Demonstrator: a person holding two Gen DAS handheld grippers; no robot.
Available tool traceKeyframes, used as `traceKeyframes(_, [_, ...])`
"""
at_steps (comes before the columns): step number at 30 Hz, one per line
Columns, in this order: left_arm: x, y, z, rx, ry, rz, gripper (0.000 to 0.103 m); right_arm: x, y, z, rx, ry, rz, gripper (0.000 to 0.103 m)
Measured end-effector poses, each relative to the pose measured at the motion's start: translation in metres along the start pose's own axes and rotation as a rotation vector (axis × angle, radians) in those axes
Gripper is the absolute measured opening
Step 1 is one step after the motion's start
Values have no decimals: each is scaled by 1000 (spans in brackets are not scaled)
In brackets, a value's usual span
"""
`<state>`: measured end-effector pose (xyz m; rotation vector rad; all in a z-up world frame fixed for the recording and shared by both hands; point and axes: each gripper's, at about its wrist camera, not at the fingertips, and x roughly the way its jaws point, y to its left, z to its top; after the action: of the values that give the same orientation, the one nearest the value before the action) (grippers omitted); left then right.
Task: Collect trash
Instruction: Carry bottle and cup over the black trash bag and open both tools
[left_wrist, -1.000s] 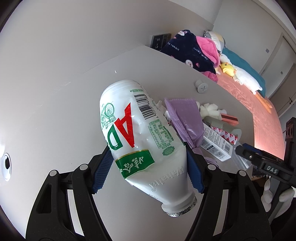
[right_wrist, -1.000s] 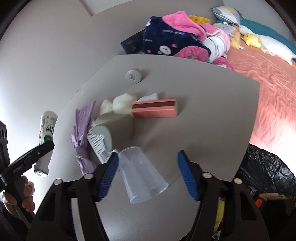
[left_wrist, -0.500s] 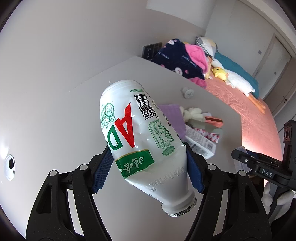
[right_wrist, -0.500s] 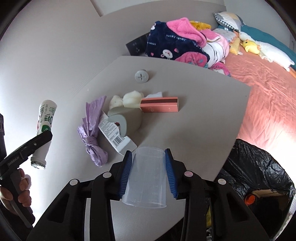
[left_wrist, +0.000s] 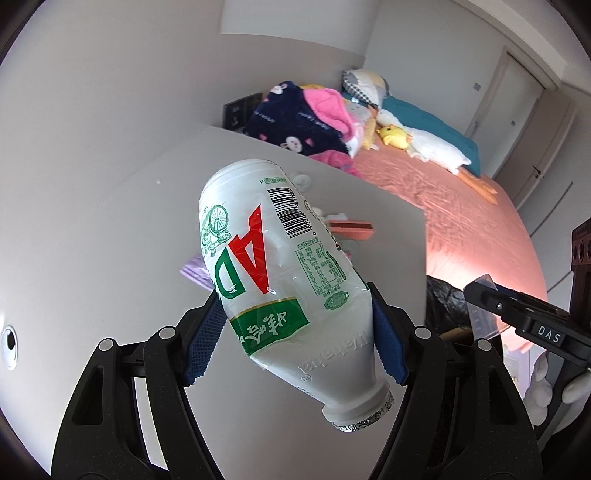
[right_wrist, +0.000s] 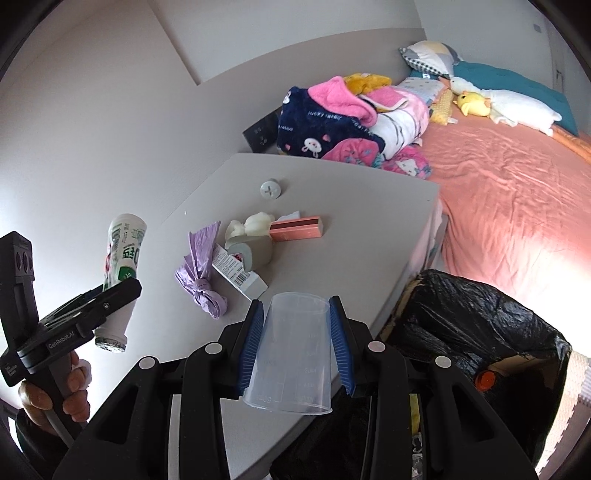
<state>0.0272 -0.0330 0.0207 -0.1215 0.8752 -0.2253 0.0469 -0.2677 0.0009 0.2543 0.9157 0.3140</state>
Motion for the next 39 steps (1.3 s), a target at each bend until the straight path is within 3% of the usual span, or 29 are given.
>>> traceKeyframes(31, [12, -151, -12, 283, 37, -280, 70, -129, -82, -44, 184, -199, -176, 38])
traceKeyframes(36, [17, -174, -17, 334, 82, -365, 71, -146, -95, -48, 221, -230, -189, 38])
traceKeyframes(37, [20, -178, -20, 348, 110, -406, 72, -150, -97, -48, 229, -238, -188, 39])
traceKeyframes(38, [21, -183, -22, 357, 134, -433, 85, -153, -99, -49, 240, -247, -192, 43])
traceKeyframes(39, [24, -188, -25, 368, 165, -459, 94, -160, -103, -50, 262, -269, -211, 61])
